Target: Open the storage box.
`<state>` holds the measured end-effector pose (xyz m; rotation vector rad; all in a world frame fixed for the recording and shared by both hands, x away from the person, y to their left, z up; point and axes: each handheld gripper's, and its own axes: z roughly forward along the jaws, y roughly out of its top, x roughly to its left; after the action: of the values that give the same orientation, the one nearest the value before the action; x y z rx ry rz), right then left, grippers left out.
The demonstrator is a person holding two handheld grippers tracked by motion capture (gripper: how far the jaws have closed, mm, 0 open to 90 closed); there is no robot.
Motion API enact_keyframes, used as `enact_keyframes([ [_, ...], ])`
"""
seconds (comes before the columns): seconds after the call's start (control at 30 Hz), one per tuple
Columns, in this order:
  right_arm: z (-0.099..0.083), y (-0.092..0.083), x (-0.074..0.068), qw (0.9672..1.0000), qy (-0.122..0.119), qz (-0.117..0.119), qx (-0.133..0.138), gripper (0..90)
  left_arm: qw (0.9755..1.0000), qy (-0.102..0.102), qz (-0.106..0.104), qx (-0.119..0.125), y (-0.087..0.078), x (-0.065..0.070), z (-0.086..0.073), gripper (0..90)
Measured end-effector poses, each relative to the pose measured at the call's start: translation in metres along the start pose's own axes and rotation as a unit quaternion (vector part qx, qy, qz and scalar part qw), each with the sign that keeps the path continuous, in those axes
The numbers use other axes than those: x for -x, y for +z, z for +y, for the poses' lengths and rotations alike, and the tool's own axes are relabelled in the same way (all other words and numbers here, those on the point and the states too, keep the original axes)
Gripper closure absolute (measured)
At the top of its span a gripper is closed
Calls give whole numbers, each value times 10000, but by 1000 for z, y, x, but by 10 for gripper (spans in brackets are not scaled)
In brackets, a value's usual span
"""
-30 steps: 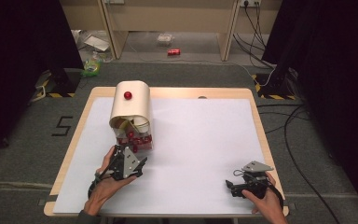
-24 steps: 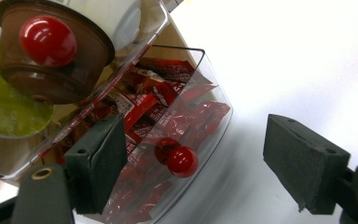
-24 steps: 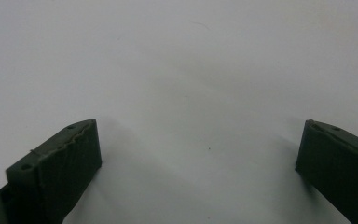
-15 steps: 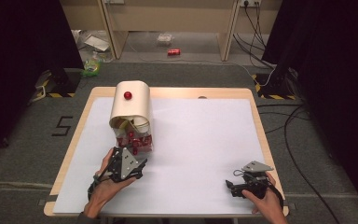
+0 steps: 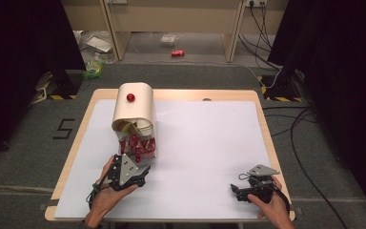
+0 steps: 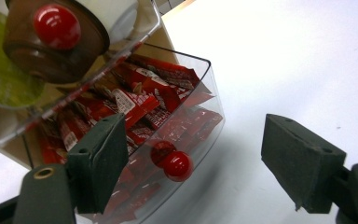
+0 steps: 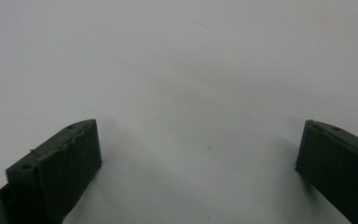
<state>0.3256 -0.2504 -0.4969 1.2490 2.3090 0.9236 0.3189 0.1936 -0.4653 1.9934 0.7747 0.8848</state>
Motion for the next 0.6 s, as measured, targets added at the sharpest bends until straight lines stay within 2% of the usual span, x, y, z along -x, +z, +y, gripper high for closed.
enact_keyframes([
  [0.37,0,0,0,10000,1,1,0,3,9999,-93,-69,-15,-5,3,-3,235],
  [0.6,0,0,0,10000,1,0,1,3,9996,-264,-123,35,-10,2,-2,241],
])
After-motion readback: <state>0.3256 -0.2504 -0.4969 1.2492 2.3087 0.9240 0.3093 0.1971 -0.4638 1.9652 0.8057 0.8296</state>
